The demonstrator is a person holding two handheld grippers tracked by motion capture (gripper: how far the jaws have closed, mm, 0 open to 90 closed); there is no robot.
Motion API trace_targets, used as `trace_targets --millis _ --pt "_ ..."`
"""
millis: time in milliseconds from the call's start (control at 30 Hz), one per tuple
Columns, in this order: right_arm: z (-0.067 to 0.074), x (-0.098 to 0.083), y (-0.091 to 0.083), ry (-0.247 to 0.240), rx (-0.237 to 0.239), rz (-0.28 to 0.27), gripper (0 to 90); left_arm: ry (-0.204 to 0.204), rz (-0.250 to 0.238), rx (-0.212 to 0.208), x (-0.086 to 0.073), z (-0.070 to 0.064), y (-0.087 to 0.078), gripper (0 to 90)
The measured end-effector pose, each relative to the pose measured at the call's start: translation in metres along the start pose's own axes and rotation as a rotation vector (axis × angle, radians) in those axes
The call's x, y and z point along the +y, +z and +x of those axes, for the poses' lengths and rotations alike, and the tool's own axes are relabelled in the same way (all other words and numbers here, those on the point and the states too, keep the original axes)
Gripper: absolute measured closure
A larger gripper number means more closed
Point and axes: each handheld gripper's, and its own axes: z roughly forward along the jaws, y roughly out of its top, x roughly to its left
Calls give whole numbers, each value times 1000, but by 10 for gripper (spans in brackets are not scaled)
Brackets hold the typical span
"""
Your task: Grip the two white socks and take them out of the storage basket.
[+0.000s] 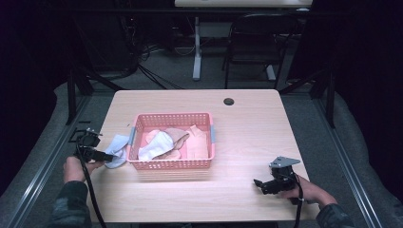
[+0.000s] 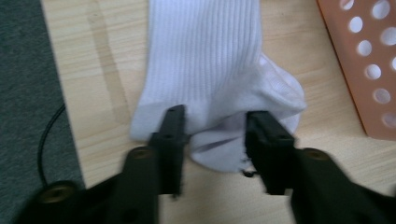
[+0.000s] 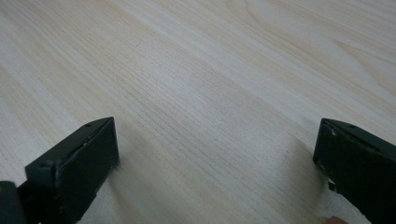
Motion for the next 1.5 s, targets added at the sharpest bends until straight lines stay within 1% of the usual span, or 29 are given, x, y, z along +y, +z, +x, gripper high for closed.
trace_targets --millis 33,167,200,233,267,300,333,400,467,600,667,733,833,900,933,1000,1133,1233,1400,1500 --pt "0 0 0 0 0 -1 0 -3 -12 -4 0 0 -3 420" --pt "0 0 0 0 0 0 0 -15 -59 -19 0 0 -22 233" --pt "0 0 0 0 0 0 0 -14 -64 -19 1 -1 -26 204" --pt "0 0 0 0 0 0 0 -16 -81 -20 1 -2 -30 172" --pt "0 0 0 1 0 -1 0 -8 -86 -22 2 -3 -34 151" --pt "0 0 0 1 1 0 0 0 -92 -28 3 -4 -38 152" --pt "0 0 0 0 0 0 0 -2 -104 -30 4 -6 -42 138" --pt "0 0 0 1 0 0 0 10 -109 -24 8 -9 -48 95" --pt "0 0 0 0 0 0 0 12 -125 -32 11 -13 -53 66" --pt "0 0 0 0 0 0 0 33 -146 -48 20 -23 -59 37" --pt "0 0 0 0 0 0 0 52 -156 -55 24 -29 -61 25" --pt "0 0 0 0 0 0 0 67 -155 -59 27 -33 -62 2" --pt "0 0 0 0 0 0 0 85 -158 -64 33 -41 -63 0" --pt "0 0 0 0 0 0 0 94 -147 -65 36 -46 -64 0" --pt "0 0 0 0 0 0 0 98 -152 -66 38 -48 -65 0" --pt "0 0 0 0 0 0 0 118 -156 -76 42 -53 -66 0" --pt "0 0 0 0 0 0 0 156 -157 -79 49 -64 -66 1" --pt "0 0 0 0 0 0 0 161 -149 -84 53 -71 -63 0" --pt "0 0 0 0 0 -1 0 185 -144 -95 59 -80 -58 0" --pt "0 0 0 0 0 0 0 186 -149 -89 60 -84 -55 0"
